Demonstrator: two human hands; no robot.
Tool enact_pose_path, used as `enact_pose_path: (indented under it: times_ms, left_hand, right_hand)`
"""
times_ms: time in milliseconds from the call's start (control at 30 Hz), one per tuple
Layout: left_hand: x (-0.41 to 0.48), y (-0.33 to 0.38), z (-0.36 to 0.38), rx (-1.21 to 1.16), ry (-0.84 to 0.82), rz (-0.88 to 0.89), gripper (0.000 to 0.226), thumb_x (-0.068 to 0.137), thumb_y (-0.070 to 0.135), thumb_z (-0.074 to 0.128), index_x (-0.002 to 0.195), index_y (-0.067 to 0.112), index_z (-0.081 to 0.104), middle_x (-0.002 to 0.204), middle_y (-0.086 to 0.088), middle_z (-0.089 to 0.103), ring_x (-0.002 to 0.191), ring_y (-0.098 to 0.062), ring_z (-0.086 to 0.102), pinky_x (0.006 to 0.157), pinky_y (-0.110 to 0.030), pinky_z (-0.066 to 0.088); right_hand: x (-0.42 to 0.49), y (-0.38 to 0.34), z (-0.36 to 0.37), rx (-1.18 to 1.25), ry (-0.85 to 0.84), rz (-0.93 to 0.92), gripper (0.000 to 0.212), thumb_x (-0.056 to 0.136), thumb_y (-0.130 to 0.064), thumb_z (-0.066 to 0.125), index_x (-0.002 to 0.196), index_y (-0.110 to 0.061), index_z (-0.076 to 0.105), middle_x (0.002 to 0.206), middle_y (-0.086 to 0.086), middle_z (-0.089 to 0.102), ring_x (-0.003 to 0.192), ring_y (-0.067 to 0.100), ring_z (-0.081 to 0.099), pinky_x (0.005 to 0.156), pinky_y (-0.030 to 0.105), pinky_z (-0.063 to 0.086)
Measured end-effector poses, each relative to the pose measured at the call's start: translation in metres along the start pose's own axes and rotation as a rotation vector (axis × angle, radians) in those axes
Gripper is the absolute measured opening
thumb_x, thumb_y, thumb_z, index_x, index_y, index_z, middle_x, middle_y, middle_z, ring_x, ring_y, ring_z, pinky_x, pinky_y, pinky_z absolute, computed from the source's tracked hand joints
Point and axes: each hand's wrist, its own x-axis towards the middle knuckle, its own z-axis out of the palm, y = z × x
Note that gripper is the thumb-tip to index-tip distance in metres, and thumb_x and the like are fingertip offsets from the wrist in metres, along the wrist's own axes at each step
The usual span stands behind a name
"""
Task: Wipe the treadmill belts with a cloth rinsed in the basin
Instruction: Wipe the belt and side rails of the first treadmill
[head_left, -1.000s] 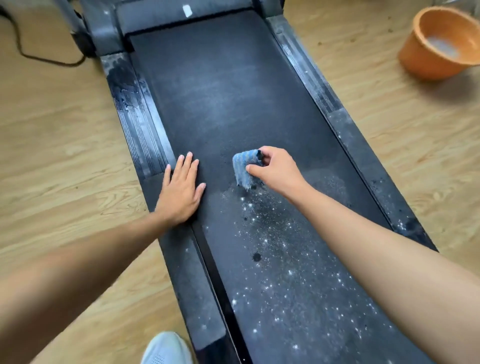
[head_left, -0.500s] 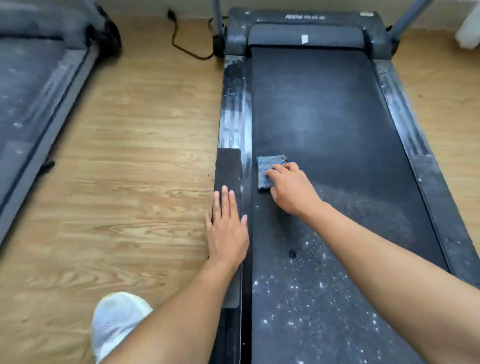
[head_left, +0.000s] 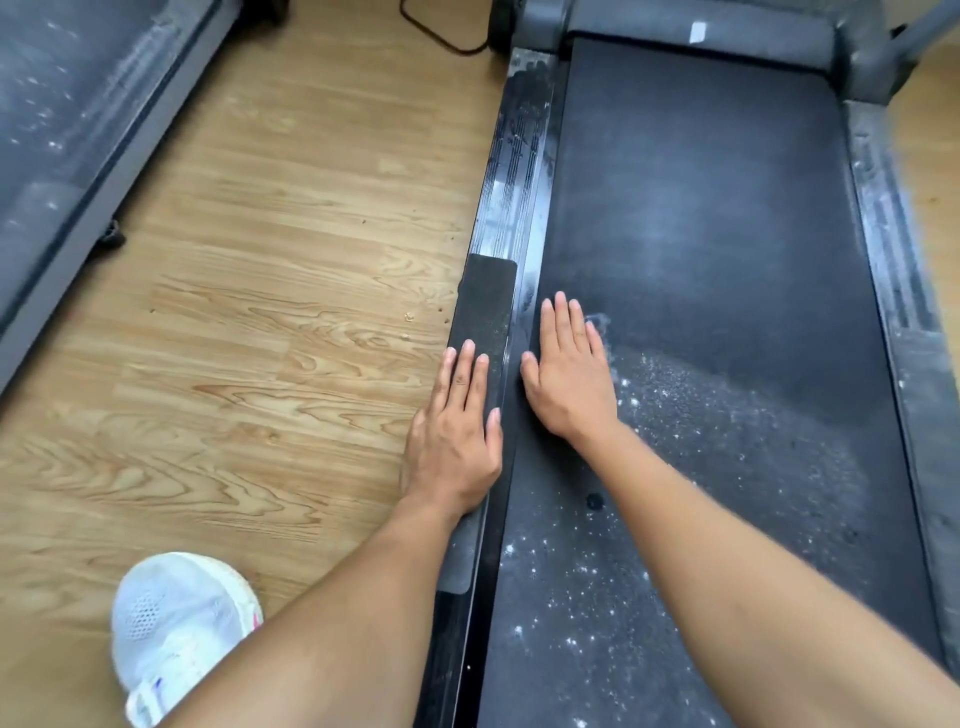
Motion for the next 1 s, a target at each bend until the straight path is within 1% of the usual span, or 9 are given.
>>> enact_pose_path:
  times_ms: [100,233,367,467,567,667,800,867,1000]
  left_hand:
    - [0.000,0.003,-0.003,0.010,-0.006,-0.010,0.068,0.104,0.040,0.028,0.168,0.020,0.015,0.176,0.009,-0.004,0.161,-0.008,-0.008,0.112,-0.040,0.045]
    - [0.000,0.002,-0.003,0.011,-0.005,-0.002,0.066,0.104,0.034,0.022,0.168,0.019,0.015,0.176,0.009,-0.004,0.162,-0.009,-0.007,0.112,-0.038,0.047]
    - [0.000,0.000,-0.001,0.006,-0.007,0.017,0.065,0.105,0.031,0.026,0.168,0.019,0.016,0.176,0.008,-0.003,0.162,-0.010,-0.007,0.112,-0.037,0.047]
    - [0.000,0.000,0.001,0.018,-0.014,0.017,0.065,0.106,0.030,0.027,0.168,0.019,0.013,0.176,0.009,-0.006,0.161,-0.009,-0.010,0.112,-0.036,0.044]
    - [0.000,0.002,-0.002,0.022,-0.021,0.005,0.065,0.106,0.031,0.024,0.168,0.020,0.011,0.176,0.010,-0.010,0.161,-0.009,-0.012,0.112,-0.039,0.044]
    - [-0.001,0.003,-0.004,0.027,-0.039,-0.019,0.066,0.106,0.030,0.028,0.169,0.022,0.009,0.175,0.012,-0.013,0.160,-0.007,-0.014,0.110,-0.043,0.044]
    - [0.000,0.003,-0.003,0.009,-0.046,-0.039,0.067,0.105,0.029,0.033,0.168,0.024,0.011,0.175,0.013,-0.010,0.161,-0.008,-0.010,0.108,-0.047,0.047]
    - [0.000,0.003,-0.003,-0.006,-0.034,-0.046,0.066,0.105,0.028,0.033,0.168,0.025,0.013,0.175,0.014,-0.008,0.161,-0.007,-0.009,0.108,-0.049,0.048]
    - [-0.001,0.001,-0.002,-0.011,-0.020,-0.034,0.065,0.105,0.027,0.032,0.168,0.024,0.015,0.176,0.013,-0.005,0.161,-0.007,-0.008,0.110,-0.047,0.048]
  right_hand:
    - [-0.072,-0.014,0.005,0.052,-0.058,0.029,0.076,0.100,-0.041,0.016,0.167,-0.011,-0.003,0.175,0.007,-0.012,0.161,0.019,-0.014,0.131,0.043,0.002]
    - [-0.160,-0.023,0.018,0.035,-0.080,-0.019,0.074,0.102,-0.036,0.027,0.167,-0.010,0.006,0.175,0.006,-0.005,0.162,0.018,-0.009,0.130,0.042,0.003]
    - [-0.082,-0.013,0.010,-0.008,-0.039,0.037,0.075,0.100,-0.038,0.020,0.167,-0.009,0.006,0.175,0.008,-0.004,0.162,0.020,-0.007,0.131,0.044,0.005]
    - [0.015,-0.004,-0.009,0.016,-0.044,0.118,0.078,0.096,-0.040,0.011,0.167,-0.011,0.002,0.176,0.007,-0.006,0.162,0.018,-0.008,0.131,0.041,-0.001]
    - [0.059,0.000,-0.018,0.001,-0.089,0.120,0.079,0.094,-0.040,0.012,0.167,-0.011,-0.001,0.176,0.007,-0.009,0.161,0.018,-0.011,0.131,0.040,-0.005]
    - [0.015,-0.008,-0.011,0.023,-0.093,0.087,0.081,0.093,-0.040,0.012,0.167,-0.009,-0.001,0.175,0.008,-0.009,0.161,0.020,-0.012,0.131,0.043,-0.003]
    - [-0.144,-0.038,0.016,0.062,-0.097,0.015,0.078,0.097,-0.035,0.028,0.167,-0.008,0.007,0.175,0.008,-0.006,0.162,0.021,-0.009,0.130,0.045,0.006]
    - [-0.190,-0.042,0.025,0.059,-0.123,-0.027,0.076,0.098,-0.033,0.033,0.167,-0.009,0.011,0.176,0.006,-0.003,0.162,0.020,-0.006,0.129,0.044,0.006]
    - [-0.126,-0.033,0.017,0.020,-0.086,0.015,0.078,0.095,-0.032,0.028,0.167,-0.008,0.011,0.176,0.008,0.000,0.162,0.020,-0.003,0.131,0.044,0.007]
